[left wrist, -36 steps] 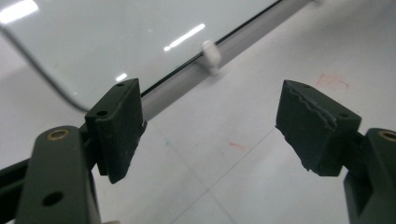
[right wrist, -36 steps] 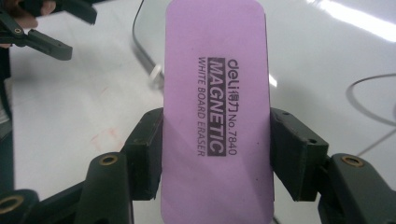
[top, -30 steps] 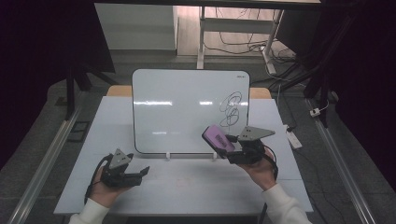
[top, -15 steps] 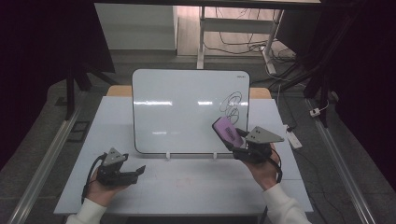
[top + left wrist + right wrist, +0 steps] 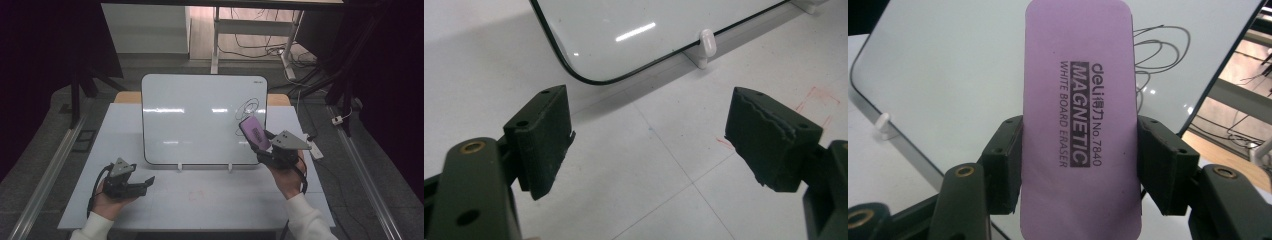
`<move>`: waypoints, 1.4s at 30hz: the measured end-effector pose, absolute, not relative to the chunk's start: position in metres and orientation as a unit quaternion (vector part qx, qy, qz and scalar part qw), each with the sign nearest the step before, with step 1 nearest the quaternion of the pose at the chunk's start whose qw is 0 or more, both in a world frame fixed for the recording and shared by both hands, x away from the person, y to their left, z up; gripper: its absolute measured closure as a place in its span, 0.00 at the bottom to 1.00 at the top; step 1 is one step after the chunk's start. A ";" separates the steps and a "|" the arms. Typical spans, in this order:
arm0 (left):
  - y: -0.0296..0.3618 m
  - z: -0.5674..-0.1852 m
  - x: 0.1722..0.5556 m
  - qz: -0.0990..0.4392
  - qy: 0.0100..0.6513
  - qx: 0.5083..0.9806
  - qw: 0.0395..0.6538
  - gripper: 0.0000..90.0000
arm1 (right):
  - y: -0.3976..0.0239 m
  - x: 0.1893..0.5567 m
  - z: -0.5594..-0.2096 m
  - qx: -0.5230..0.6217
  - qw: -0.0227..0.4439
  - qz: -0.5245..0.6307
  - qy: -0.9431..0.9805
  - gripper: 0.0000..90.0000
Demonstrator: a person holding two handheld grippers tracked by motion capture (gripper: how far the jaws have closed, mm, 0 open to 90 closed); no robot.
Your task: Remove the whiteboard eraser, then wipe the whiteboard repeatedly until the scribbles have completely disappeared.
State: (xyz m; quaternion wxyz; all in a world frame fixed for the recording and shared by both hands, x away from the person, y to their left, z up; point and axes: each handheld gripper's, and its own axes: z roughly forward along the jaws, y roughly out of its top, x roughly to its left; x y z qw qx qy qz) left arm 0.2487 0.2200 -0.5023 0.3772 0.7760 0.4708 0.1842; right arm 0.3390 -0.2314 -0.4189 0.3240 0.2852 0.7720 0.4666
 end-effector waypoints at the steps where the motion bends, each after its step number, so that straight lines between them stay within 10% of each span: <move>1: 0.220 -0.502 0.249 0.184 0.471 0.776 0.377 0.22 | -0.231 0.339 -0.419 0.285 0.324 0.467 0.772 0.45; 26: 0.221 -0.503 0.250 0.185 0.467 0.779 0.376 0.22 | -0.198 0.422 -0.386 0.296 0.428 0.399 0.755 0.45; 42: 0.222 -0.502 0.249 0.189 0.465 0.779 0.375 0.22 | -0.187 0.408 -0.412 0.248 0.454 0.346 0.783 0.45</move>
